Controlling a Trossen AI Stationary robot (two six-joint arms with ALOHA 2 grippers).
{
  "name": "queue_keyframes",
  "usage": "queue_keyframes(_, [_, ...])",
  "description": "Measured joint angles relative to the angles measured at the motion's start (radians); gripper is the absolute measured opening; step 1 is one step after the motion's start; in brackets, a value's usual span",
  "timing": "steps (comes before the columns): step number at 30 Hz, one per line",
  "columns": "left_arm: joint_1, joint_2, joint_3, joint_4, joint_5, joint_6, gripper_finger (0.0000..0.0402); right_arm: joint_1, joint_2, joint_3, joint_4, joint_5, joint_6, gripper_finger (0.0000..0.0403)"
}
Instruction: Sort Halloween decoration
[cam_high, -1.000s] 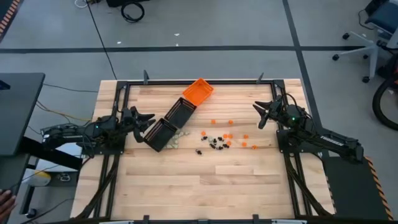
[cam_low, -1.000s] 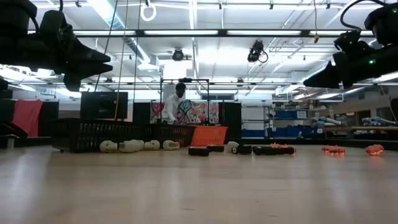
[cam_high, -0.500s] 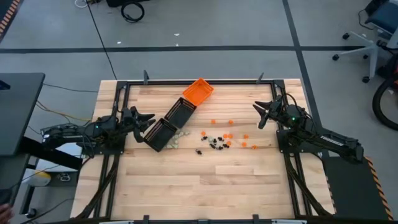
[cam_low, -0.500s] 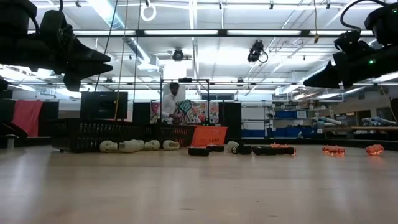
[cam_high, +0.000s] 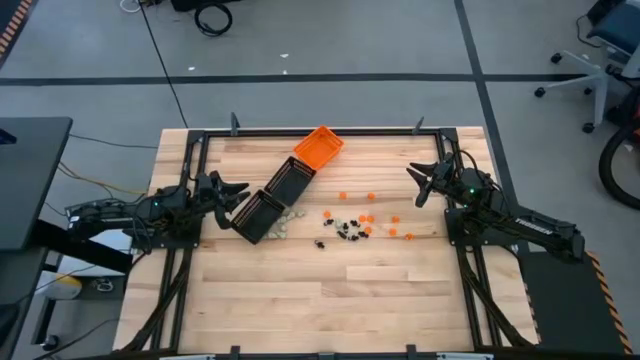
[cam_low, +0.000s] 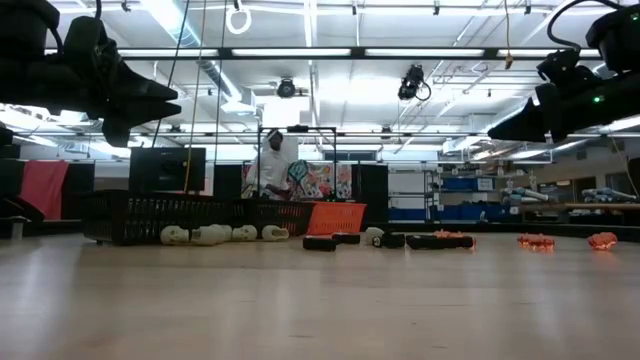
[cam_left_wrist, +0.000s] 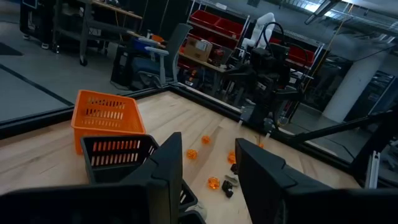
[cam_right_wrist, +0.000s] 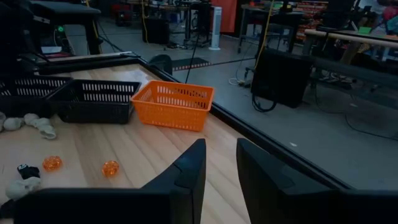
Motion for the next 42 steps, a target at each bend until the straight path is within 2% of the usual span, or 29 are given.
queue_keyframes(42, [0.0,0.0,-0.002,0.013,-0.001,-0.031,0.0125,0.0,0.0,0.0,0.0,0.0,0.0,0.0094])
